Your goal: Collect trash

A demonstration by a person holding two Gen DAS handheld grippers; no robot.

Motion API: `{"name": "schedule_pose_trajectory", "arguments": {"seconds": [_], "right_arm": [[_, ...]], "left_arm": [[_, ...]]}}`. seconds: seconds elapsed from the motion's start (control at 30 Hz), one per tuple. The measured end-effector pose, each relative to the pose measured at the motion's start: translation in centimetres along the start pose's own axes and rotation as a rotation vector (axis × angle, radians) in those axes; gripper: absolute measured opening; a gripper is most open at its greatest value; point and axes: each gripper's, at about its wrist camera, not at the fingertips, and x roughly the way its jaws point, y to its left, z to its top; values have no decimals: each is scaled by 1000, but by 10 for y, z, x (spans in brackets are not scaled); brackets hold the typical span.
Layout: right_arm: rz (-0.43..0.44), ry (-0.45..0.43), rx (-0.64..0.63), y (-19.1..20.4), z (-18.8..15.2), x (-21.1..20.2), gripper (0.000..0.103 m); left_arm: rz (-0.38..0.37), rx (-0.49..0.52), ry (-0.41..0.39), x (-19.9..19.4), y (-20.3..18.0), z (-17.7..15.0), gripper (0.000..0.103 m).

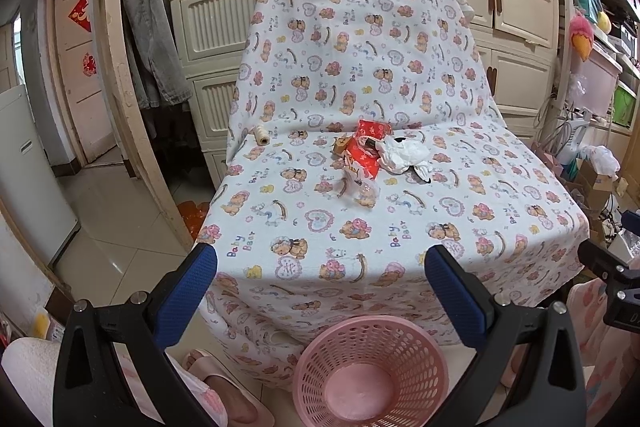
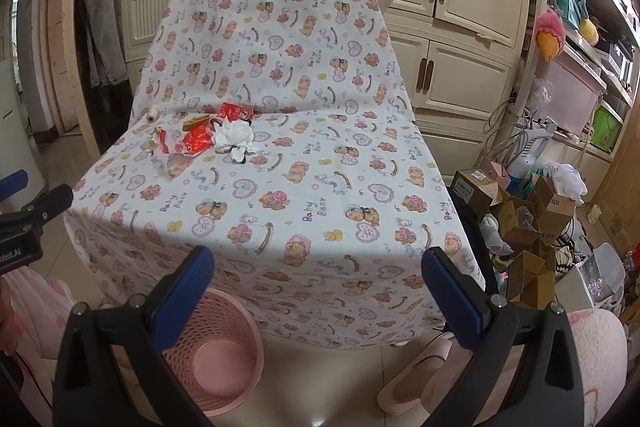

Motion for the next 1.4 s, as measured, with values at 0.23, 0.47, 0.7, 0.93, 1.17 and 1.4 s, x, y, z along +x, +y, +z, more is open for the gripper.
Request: {"name": "schedule_pose_trajectory", "arguments": {"seconds": [0.23,0.47,0.7,0.93,1.17,1.4], "right_arm": [[0,1,1,0,0,0,103],[-2,1,-1,0,0,0,103],[9,5,10,0,0,0,103],[101,68,84,-9,0,5,103],[258,108,76,-8,30,9,33],[307,92,86,-3,90,39,10]], "left_arm": [[2,1,1,0,-1,-1,103],[-1,5,-2,1,-1,-1,103],[8,-5,-17,-2,1,-1,103],[6,-10,-17,1,4,-2,88],[22,-35,80,28,16,34,65],[-35,-10,88,64,16,92,38]]}}
